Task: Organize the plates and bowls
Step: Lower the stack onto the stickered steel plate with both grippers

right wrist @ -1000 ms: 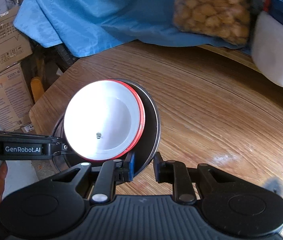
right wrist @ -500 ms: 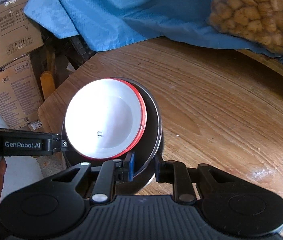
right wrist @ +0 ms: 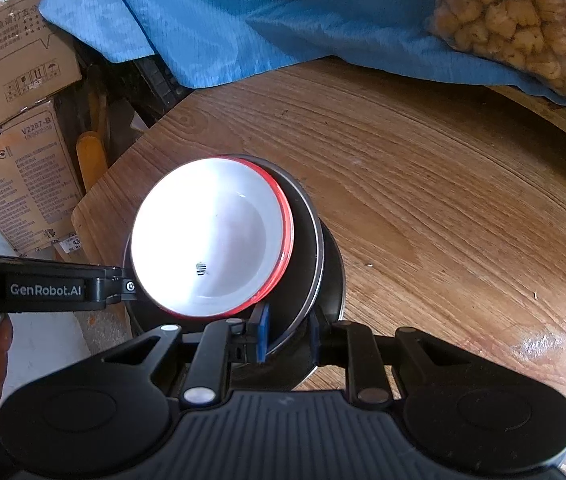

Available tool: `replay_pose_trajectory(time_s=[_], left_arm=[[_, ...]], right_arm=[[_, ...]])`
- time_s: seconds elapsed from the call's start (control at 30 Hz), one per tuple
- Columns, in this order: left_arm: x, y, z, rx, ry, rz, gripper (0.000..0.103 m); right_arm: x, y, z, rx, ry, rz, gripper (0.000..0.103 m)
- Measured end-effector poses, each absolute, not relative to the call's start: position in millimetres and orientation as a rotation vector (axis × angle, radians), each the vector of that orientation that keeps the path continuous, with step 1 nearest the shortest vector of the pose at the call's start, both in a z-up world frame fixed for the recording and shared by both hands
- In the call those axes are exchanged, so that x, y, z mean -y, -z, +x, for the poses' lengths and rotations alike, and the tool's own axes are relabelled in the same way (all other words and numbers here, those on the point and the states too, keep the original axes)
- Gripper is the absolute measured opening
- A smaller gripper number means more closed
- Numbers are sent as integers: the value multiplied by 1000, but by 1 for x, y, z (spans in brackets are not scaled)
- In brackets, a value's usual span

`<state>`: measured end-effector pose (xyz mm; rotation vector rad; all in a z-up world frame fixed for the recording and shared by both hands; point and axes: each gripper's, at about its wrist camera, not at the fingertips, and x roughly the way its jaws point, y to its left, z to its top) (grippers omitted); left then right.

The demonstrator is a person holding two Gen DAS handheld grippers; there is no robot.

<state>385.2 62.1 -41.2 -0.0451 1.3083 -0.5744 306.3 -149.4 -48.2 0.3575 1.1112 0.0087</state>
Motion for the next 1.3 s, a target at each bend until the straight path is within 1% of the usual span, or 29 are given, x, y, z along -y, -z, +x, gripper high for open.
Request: replay_pose_trajectory(time_s=[0.7,1.3], left_arm=[[-69,48,391,-1346,521,-51,17],[-74,45,391,-1335,490,-56,16]], right_arm=[[146,52,315,-1142,-36,358,23],[144,53,317,-1141,-54,345,25]])
